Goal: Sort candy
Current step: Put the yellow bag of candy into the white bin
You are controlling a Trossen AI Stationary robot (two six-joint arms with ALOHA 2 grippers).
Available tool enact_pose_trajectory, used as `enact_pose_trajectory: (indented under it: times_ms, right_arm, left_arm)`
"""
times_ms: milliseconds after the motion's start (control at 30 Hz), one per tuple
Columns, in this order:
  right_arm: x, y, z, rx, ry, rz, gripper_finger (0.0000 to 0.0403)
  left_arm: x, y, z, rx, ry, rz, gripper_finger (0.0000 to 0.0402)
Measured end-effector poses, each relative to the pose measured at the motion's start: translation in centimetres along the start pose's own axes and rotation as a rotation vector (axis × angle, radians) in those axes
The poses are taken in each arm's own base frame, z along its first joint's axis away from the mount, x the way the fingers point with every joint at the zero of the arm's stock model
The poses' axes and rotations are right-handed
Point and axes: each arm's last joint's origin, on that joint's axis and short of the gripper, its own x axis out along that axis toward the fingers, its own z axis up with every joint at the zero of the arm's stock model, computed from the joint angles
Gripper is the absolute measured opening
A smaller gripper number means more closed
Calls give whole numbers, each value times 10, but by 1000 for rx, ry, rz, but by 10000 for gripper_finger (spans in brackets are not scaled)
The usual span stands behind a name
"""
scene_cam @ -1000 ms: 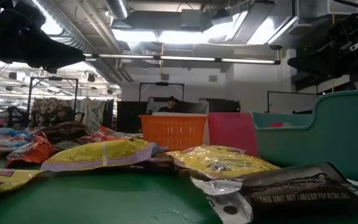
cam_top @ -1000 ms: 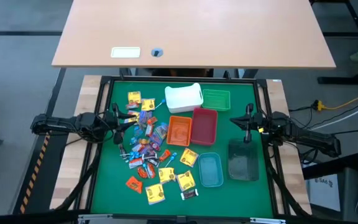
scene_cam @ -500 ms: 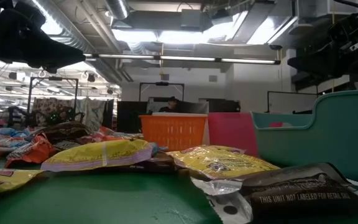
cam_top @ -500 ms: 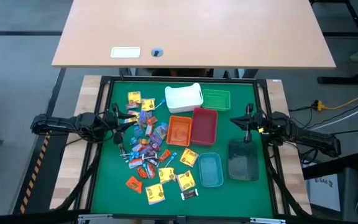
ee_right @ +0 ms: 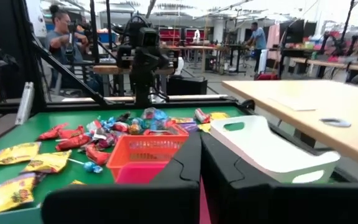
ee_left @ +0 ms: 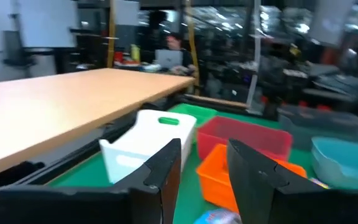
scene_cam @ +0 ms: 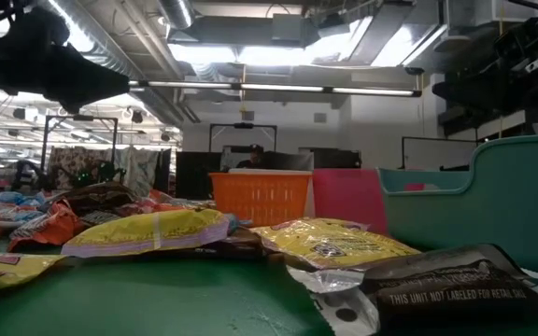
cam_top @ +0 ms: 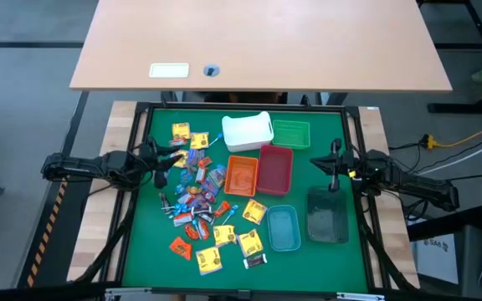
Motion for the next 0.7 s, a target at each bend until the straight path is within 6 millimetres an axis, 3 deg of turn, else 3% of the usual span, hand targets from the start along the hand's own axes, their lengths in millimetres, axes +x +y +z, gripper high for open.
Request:
enact_pose_trajectory:
  times_ms: [233, 367, 500, 700]
  right_arm:
    - [0, 0, 0, 72, -2, 9, 3]
    - [0, 0, 0, 74, -4, 0, 3]
    - [0, 0, 2, 73, -22, 0, 3]
    - [0, 0, 7, 67, -74, 1, 3]
  left_arm:
    - [2, 1, 3, -94, -27, 98, 184]
    - [6, 0, 18, -205, -167, 98, 216]
    - [14, -1, 28, -217, -251, 129, 221]
    - [43, -3, 38, -172, -124, 196, 216]
